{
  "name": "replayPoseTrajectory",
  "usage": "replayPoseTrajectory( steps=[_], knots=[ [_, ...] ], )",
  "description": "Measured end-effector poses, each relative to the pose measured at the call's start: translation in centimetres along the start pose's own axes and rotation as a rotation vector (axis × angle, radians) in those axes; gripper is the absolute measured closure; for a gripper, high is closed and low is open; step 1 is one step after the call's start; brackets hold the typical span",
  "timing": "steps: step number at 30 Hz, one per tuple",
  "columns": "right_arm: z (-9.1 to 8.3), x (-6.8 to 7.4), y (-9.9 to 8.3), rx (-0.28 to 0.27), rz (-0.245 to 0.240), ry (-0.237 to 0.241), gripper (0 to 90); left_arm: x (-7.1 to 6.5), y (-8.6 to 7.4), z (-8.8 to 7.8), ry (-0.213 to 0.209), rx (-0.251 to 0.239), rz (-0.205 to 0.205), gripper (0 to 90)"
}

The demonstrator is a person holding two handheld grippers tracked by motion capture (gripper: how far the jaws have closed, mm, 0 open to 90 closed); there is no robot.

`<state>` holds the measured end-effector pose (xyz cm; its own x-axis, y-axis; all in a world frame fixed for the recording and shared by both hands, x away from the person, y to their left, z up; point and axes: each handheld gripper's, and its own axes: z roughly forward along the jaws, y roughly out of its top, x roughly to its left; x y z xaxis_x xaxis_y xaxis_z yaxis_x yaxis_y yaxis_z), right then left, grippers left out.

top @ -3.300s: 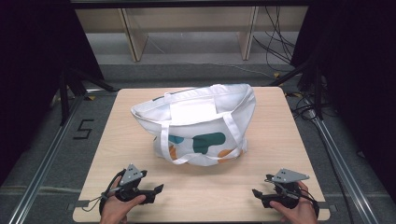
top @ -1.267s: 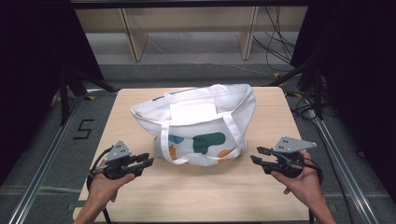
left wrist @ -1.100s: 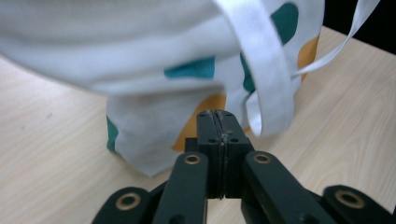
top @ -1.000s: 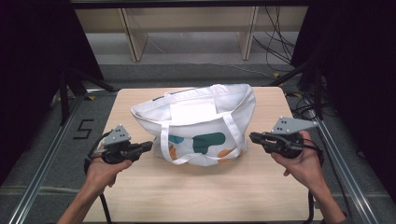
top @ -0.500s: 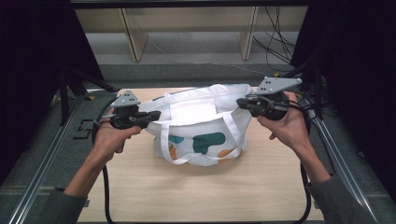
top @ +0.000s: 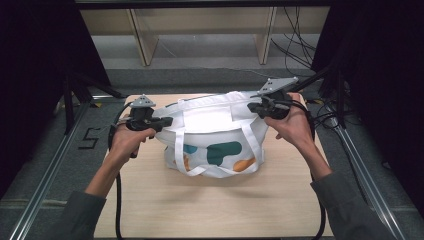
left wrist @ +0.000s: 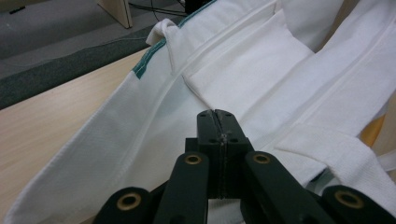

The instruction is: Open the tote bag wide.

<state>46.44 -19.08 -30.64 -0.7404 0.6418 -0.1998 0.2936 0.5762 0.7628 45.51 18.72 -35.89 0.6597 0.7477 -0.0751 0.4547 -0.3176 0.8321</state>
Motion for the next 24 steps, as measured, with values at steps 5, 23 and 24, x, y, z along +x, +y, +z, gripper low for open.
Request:
replayPoseTrajectory(
  steps=[5, 23, 24],
  knots=[
    [1.6, 0.1, -1.5, 0.064, 0.004, 0.022, 89.7, 0.1, -0.8, 1.6, -0.010, 0.029, -0.006, 89.3],
    [7.2, 1.7, -9.1, 0.207, 0.085, 0.088, 90.0, 0.8, -6.5, 6.1, -0.027, 0.109, -0.074, 89.4],
    [7.1, 1.7, -9.0, 0.217, 0.085, 0.095, 90.0, 0.7, -6.5, 5.9, -0.016, 0.113, -0.072, 89.4]
  ],
)
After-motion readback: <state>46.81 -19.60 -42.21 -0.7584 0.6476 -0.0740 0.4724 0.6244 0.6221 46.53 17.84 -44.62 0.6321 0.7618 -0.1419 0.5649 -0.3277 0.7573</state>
